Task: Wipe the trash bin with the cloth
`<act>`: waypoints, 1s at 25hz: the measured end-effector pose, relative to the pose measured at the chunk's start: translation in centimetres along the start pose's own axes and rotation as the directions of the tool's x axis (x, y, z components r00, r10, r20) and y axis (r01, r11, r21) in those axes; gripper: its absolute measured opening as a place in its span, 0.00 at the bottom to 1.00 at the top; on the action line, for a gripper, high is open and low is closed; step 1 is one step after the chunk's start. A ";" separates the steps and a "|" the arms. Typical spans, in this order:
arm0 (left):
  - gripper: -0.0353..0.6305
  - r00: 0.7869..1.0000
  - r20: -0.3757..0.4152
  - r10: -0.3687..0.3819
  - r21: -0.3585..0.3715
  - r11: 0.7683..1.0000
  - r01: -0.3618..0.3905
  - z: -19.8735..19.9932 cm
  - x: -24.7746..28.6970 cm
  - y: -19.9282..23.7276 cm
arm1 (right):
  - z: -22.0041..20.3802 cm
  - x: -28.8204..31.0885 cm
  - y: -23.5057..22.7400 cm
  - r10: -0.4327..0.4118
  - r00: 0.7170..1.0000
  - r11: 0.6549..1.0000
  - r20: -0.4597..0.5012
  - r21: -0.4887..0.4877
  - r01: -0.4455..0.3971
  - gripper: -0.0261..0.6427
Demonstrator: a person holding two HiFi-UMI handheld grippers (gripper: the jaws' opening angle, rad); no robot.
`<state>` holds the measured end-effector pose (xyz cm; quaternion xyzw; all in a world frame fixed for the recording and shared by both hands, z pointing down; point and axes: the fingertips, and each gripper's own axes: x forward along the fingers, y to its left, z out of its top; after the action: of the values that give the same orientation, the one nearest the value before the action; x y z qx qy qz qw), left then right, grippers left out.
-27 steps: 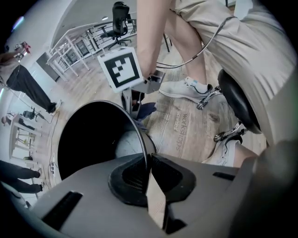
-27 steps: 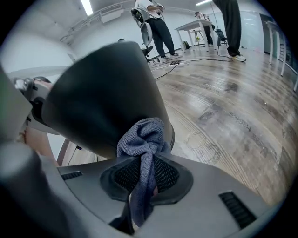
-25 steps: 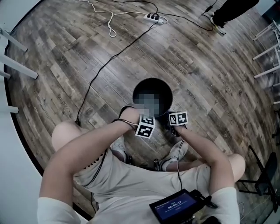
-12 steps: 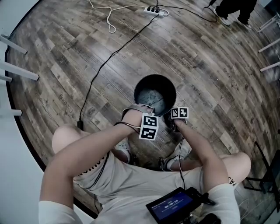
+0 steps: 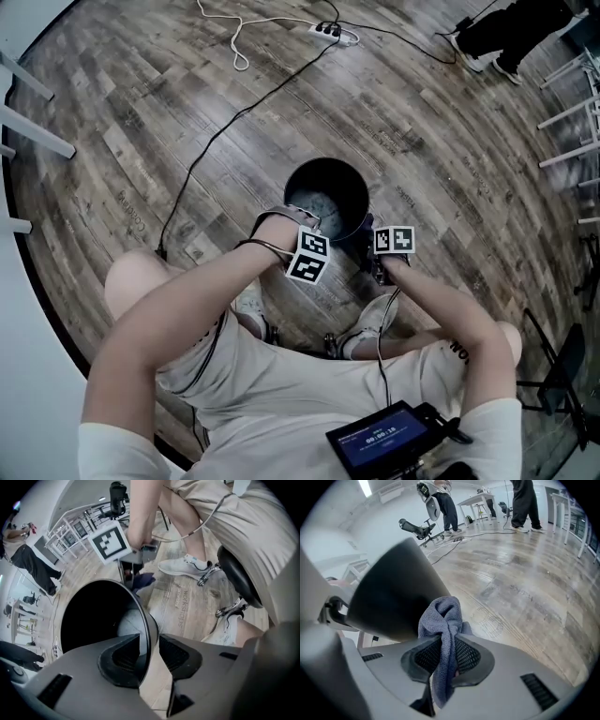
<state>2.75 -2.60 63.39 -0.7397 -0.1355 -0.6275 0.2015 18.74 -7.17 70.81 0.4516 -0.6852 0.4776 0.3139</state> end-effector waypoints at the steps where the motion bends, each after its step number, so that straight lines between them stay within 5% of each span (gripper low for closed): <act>1: 0.23 1.000 -0.023 0.011 0.013 1.000 -0.011 -0.6 0.2 0.1 | 0.2 -1.2 0.5 0.005 1.000 1.000 0.006 0.002 -0.005 0.13; 14: 0.19 0.996 -0.078 0.032 -0.001 0.999 -0.032 -2.5 1.0 0.2 | 1.0 -9.8 8.7 0.184 0.981 0.983 0.057 -0.010 -0.184 0.13; 25: 0.12 0.998 -0.059 0.008 0.072 0.997 -0.004 -0.9 1.1 -0.7 | 0.8 -4.3 7.3 0.141 0.990 0.987 0.026 -0.077 -0.138 0.13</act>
<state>1.82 -2.48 64.64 -0.7134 -0.1495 -0.6435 0.2338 13.78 -5.52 64.10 0.3978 -0.7374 0.4651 0.2856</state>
